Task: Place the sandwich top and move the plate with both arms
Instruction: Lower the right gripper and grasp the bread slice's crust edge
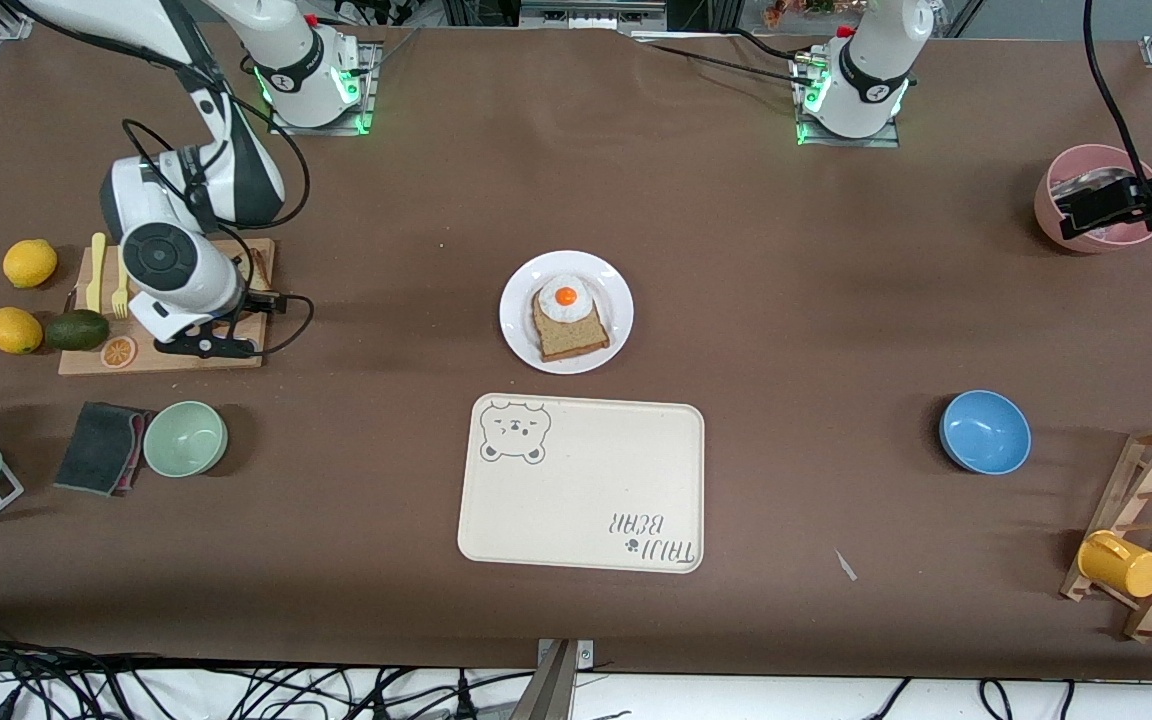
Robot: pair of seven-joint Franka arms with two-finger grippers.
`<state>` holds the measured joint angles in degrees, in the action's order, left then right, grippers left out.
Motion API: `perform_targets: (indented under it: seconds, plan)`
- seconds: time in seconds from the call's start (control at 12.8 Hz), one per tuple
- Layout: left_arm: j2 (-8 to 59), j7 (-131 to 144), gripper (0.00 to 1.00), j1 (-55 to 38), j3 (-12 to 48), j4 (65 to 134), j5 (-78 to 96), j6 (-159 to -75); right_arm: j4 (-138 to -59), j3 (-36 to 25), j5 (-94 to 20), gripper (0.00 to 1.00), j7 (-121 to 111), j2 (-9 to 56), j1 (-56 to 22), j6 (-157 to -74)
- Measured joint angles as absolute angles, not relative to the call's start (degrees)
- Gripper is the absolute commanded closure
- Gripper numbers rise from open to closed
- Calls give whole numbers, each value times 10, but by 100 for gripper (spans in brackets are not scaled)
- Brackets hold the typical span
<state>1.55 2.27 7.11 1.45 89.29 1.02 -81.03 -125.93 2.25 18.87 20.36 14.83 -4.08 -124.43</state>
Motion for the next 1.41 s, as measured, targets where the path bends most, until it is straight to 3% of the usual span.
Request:
perform_targets:
  seconds: [0.31,0.55,1.17,1.41]
  plan:
    - [15,23,0,71,15,893,10,-810,-1274,23,205,7,226,192,-49,-1288]
    - [15,23,0,71,15,893,17,-810,-1275,23,243,15,255,202,-73,-1278]
    - [15,22,0,74,17,894,18,-810,-1291,22,284,24,292,206,-79,-1264]
    - [13,19,0,72,24,893,18,-810,-1293,20,285,37,297,212,-79,-1264]
